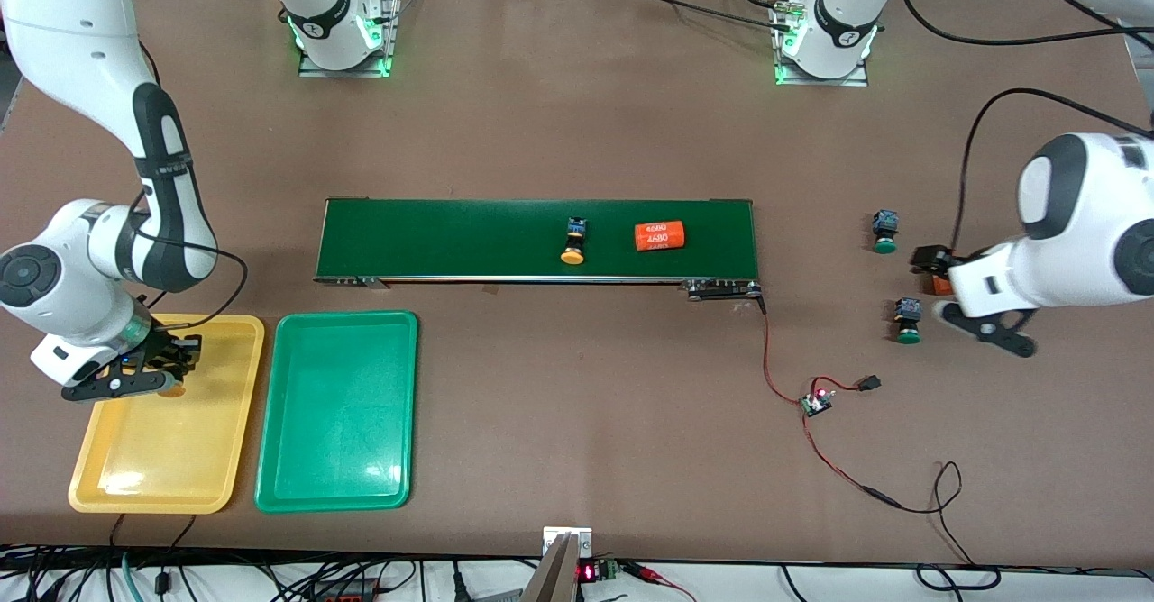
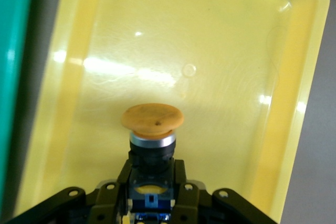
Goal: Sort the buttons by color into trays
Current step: 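Move the yellow button to the yellow tray while the left gripper releases the cylinder, then drop the button in the yellow tray while the left gripper grasps a cylinder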
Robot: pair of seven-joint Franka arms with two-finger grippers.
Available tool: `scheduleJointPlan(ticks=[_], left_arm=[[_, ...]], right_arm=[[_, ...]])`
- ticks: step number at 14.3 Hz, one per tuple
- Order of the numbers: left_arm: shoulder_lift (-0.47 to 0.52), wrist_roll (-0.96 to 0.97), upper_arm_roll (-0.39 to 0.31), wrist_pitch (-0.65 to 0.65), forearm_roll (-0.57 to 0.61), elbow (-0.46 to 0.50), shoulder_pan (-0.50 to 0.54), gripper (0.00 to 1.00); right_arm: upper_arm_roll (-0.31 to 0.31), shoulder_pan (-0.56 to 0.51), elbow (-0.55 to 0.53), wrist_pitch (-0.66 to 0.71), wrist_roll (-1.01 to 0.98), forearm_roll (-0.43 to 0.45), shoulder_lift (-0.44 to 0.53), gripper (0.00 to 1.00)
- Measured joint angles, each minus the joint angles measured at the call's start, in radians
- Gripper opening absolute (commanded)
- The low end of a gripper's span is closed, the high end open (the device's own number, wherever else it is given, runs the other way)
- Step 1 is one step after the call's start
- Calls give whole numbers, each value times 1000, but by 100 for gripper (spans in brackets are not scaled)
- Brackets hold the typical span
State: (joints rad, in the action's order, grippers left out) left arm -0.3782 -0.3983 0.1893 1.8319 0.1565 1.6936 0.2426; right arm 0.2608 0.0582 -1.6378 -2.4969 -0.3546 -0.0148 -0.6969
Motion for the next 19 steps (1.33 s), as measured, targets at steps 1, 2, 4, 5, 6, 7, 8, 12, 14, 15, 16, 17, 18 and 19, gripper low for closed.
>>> scheduleJointPlan(ticks=[1, 2, 4, 5, 6, 7, 8, 12, 14, 15, 16, 17, 18, 19], left_arm=[[9, 0, -58, 53, 0, 39, -15, 100], [13, 0, -103, 124, 0, 89, -20, 100], [13, 2, -161, 263, -1, 202, -19, 100], [13, 5, -181, 325, -2, 255, -17, 100], [13, 9, -194, 383, -4, 303, -15, 100], [13, 21, -199, 439, -5, 348, -11, 100], [12, 41, -202, 497, -5, 392, -6, 100], [-25, 94, -223, 663, -5, 498, -2, 99], [-63, 96, -230, 699, -5, 500, 14, 61], [-78, 96, -231, 707, -5, 499, 23, 43], [-85, 96, -232, 710, -5, 498, 28, 35], [-85, 98, -231, 710, -6, 496, 28, 27], [-83, 103, -231, 709, -6, 493, 28, 22], [-81, 110, -230, 708, -6, 490, 28, 19]], right_arm=[[0, -7, 1, -26, -6, 0, -18, 22], [0, -12, 1, -45, -8, 0, -31, 50], [0, -14, 3, -52, -9, 0, -37, 88], [-1, -13, 5, -52, -9, 0, -37, 88], [-3, -12, 6, -51, -9, 0, -36, 89], [-6, -11, 6, -46, -9, 0, -31, 89], [-9, -8, 6, -29, -9, 0, -22, 89], [-19, 73, -15, 220, 57, -83, 94, 89], [-26, 174, -85, 293, 219, -119, 202, 91], [-29, 240, -132, 304, 333, -123, 256, 93], [-35, 312, -176, 306, 453, -124, 302, 95], [-56, 374, -208, 306, 568, -125, 336, 95], [-98, 412, -234, 305, 667, -125, 359, 95], [-150, 430, -253, 302, 740, -125, 372, 96]])
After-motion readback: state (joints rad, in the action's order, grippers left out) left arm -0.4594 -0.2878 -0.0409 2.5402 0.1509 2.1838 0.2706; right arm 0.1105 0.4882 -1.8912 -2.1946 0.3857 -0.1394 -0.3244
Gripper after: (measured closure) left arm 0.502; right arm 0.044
